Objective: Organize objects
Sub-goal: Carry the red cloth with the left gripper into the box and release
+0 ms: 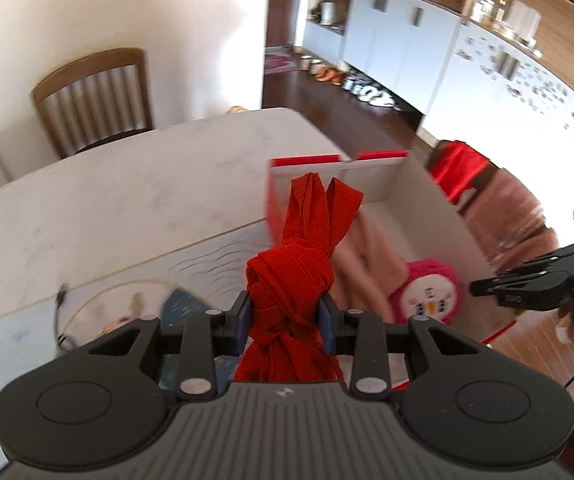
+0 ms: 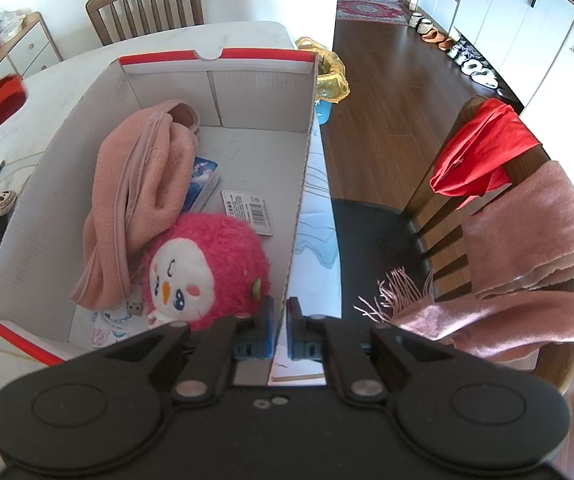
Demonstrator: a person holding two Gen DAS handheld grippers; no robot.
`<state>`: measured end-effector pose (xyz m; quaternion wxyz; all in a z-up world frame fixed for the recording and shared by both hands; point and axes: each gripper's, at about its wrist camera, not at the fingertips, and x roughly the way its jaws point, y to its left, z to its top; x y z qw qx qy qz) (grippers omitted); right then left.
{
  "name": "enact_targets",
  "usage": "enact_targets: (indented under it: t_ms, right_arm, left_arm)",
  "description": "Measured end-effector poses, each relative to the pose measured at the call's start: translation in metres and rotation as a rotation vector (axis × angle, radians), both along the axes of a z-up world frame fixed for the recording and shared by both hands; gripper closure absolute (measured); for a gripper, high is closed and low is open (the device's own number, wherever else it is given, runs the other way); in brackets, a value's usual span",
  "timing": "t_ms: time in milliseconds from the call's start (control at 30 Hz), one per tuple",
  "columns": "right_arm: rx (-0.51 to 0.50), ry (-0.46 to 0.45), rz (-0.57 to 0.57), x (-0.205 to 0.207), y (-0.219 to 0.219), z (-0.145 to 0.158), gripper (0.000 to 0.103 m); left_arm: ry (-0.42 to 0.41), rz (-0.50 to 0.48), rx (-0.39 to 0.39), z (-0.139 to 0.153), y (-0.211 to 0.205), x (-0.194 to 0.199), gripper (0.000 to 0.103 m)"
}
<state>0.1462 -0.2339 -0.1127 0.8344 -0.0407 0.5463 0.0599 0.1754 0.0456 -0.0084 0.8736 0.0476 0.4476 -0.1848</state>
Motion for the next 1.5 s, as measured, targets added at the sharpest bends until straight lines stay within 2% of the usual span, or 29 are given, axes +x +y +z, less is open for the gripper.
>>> enact_targets:
  t_ms: [133, 367, 967, 1200, 1500]
  right_arm:
    - [-0.003, 0.0, 0.001, 0.0, 0.0, 0.0, 0.098]
    - [-0.001, -0.002, -0.001, -0.001, 0.0, -0.001, 0.098]
    - [-0.003, -0.006, -0.001, -0.001, 0.0, 0.001, 0.098]
    - [-0.004, -0.007, -0.001, -0.001, -0.001, 0.0, 0.098]
    - [-0.01, -0.008, 0.006, 0.0, -0.003, -0.003, 0.098]
  left_arm:
    - [-0.017, -0.054, 0.011, 0.0, -0.027, 0.008, 0.071]
    - [0.002, -0.159, 0.041, -0.01, -0.07, 0.031, 0.071]
    - [0.035, -0.337, 0.229, -0.055, -0.164, 0.091, 0.07]
    - [0.098, -0.37, 0.302, -0.079, -0.185, 0.115, 0.07]
    - [0.175, -0.356, 0.308, -0.108, -0.191, 0.13, 0.069]
